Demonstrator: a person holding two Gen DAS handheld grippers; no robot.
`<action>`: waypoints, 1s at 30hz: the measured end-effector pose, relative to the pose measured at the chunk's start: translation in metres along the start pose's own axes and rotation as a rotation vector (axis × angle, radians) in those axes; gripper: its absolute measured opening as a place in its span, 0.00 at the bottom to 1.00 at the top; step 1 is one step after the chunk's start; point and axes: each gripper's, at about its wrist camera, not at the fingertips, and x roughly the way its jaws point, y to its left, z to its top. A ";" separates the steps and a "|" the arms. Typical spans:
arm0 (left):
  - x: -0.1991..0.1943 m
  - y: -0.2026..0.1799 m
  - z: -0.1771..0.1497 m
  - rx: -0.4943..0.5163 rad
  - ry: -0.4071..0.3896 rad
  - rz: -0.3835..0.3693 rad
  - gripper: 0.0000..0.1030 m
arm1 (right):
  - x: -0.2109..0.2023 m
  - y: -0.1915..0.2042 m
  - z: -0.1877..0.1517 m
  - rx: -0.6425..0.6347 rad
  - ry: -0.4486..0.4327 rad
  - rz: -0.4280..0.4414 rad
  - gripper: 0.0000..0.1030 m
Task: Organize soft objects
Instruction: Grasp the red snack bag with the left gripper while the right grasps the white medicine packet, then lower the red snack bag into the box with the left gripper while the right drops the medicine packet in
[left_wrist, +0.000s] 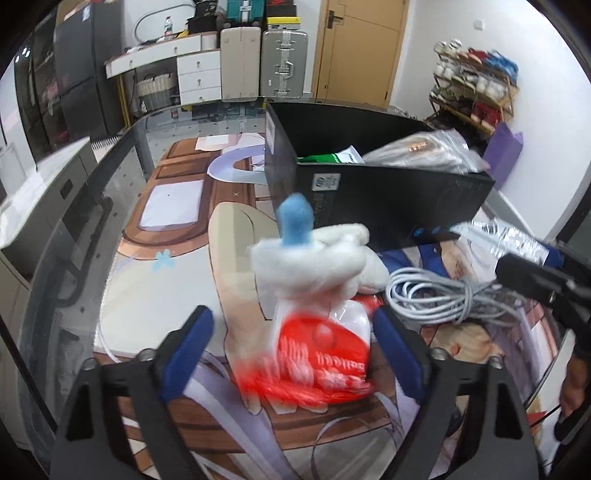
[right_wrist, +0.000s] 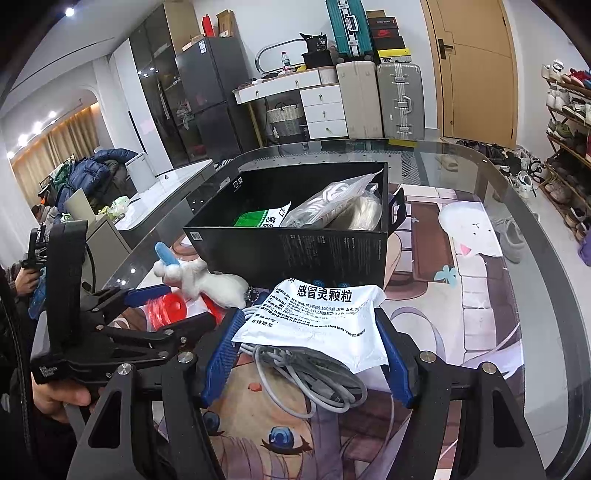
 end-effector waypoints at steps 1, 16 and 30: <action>-0.001 -0.002 -0.001 0.014 -0.005 -0.001 0.64 | -0.001 0.000 0.000 -0.001 -0.001 -0.001 0.68; -0.036 -0.003 -0.009 0.005 -0.038 0.017 0.55 | -0.013 0.009 0.000 -0.012 -0.034 0.005 0.68; -0.057 -0.019 0.006 0.068 -0.110 0.174 0.55 | -0.036 0.017 -0.003 -0.024 -0.077 0.002 0.68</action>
